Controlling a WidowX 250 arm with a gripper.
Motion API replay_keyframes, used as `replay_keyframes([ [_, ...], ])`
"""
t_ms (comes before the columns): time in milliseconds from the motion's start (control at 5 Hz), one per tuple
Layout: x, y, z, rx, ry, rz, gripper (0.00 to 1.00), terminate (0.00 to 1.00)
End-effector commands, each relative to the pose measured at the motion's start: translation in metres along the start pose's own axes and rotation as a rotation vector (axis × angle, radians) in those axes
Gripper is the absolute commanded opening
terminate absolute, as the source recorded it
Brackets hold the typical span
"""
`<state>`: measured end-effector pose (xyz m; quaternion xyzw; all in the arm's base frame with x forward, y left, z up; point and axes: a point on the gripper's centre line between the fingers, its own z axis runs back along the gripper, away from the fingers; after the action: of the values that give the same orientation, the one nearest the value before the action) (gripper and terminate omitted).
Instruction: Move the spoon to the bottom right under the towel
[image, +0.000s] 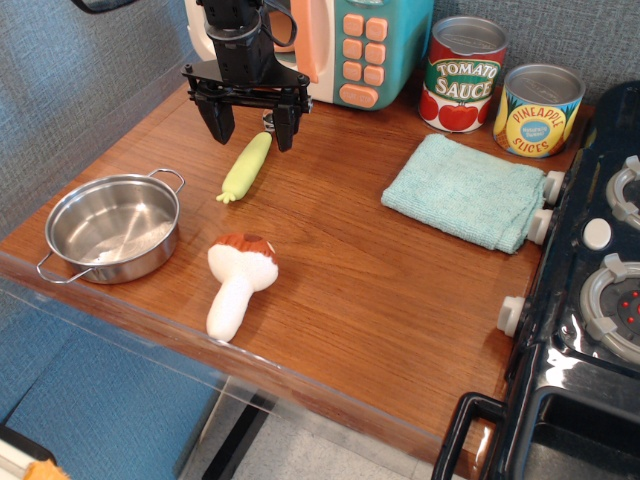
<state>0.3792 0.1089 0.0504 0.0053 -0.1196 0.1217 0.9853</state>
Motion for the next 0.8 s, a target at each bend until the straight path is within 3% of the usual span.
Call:
replay_keyframes([
  [0,0.008,0.013,-0.013,0.082,0.061,0.030,1.00,0.00],
  [400,0.007,0.014,-0.029,0.089,0.101,0.038,1.00,0.00],
  [600,0.006,0.013,-0.028,0.074,0.090,0.047,0.00,0.00],
])
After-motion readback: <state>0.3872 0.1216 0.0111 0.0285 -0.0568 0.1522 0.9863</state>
